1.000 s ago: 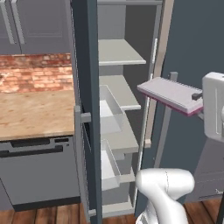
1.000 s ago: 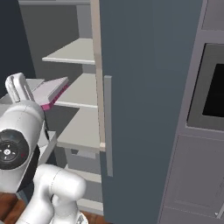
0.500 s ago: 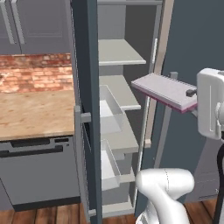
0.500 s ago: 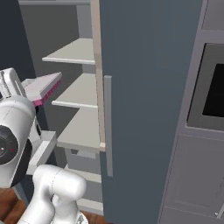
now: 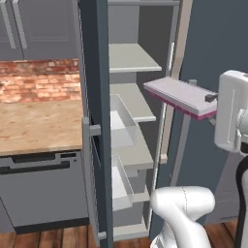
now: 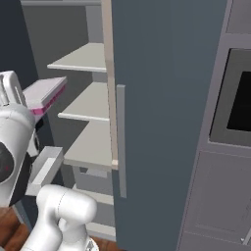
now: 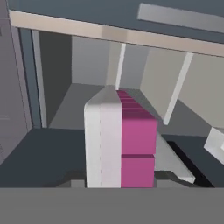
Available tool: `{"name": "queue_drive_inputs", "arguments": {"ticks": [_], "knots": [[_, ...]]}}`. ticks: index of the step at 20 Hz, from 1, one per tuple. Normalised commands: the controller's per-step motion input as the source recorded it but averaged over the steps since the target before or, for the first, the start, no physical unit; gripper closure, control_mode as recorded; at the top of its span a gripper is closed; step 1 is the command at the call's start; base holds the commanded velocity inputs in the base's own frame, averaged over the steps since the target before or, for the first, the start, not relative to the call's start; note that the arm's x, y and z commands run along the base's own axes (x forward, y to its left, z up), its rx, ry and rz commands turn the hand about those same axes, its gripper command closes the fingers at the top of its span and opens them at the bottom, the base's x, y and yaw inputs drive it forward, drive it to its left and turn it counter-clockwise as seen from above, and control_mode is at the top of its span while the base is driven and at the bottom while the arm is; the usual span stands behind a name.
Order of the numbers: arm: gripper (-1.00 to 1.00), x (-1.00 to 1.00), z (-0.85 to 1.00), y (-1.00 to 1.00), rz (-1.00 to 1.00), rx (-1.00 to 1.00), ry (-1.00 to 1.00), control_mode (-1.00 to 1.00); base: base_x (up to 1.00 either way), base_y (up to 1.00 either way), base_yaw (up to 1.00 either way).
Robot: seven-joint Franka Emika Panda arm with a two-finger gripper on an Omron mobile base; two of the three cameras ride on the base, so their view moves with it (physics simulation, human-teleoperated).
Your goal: The ice cube tray has been filled with water. Take the tray and place it in the freezer to make ice. Close the freezer door after placing the tray.
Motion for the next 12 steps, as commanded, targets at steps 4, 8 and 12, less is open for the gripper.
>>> {"name": "queue_drive_inputs", "arguments": {"ticks": [4, 8, 12], "knots": [[1.0, 0.0, 0.13, 0.0, -0.05, 0.14, 0.0, -1.0, 0.0, 0.0, 0.0], [1.0, 0.0, 0.07, 0.0, -0.05, 0.12, 0.0, -1.0, 0.0, 0.0, 0.0], [1.0, 0.0, 0.0, 0.09, -0.02, 0.03, 0.0, -1.0, 0.0, 0.0, 0.0]]}}
